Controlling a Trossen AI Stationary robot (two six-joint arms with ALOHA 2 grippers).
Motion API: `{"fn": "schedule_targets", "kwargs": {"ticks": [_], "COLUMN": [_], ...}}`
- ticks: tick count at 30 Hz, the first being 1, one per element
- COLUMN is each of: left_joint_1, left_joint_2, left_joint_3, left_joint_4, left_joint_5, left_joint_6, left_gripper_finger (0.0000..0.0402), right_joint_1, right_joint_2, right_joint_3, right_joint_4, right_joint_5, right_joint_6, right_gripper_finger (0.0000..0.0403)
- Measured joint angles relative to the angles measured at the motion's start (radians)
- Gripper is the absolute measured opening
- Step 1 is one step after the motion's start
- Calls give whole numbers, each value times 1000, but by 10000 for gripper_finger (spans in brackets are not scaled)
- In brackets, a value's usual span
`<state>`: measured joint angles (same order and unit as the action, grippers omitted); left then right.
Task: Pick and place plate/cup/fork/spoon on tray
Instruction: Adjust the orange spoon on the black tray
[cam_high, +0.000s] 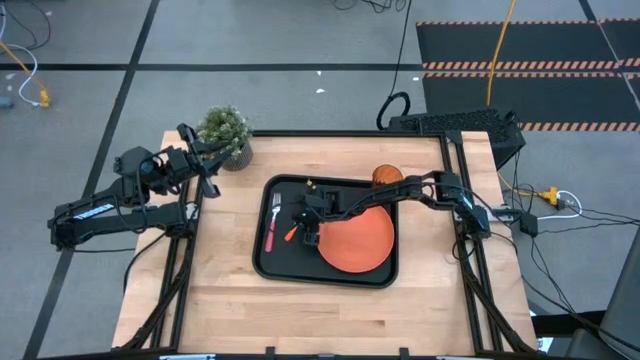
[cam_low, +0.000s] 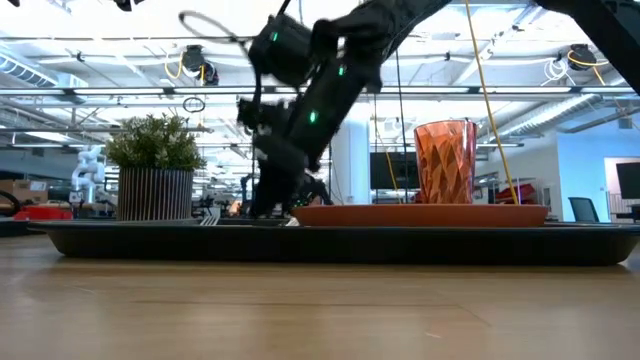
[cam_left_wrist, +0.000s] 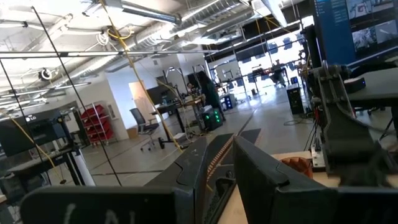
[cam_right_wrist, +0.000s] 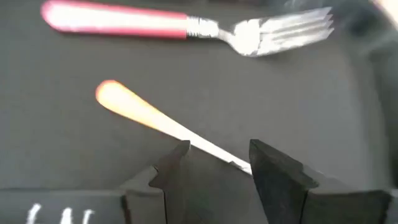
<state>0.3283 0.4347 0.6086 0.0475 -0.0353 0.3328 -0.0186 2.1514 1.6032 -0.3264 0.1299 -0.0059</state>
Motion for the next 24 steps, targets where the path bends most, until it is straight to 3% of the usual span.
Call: {"fn": "schedule_targets", "kwargs": {"ticks": [5, 11, 18, 24], "left_joint_1": [0, 0, 0, 0], "left_joint_2": [0, 0, 0, 0], "left_joint_3": [0, 0, 0, 0], "left_joint_4": [0, 1, 7, 4], "left_joint_5": [0, 0, 0, 0], "left_joint_6": [0, 0, 5, 6], "left_gripper_finger": [81, 81, 81, 81], "right_joint_1": [3, -33, -88, -134], "right_joint_2": [-69, -54, -53, -39], "right_joint_3": [1, 0, 0, 0], "right_joint_4": [-12, -128, -132, -195], "right_joint_5": [5, 1, 79, 80], "right_joint_6": [-63, -175, -193, -131], "right_gripper_finger": [157, 157, 157, 157]}}
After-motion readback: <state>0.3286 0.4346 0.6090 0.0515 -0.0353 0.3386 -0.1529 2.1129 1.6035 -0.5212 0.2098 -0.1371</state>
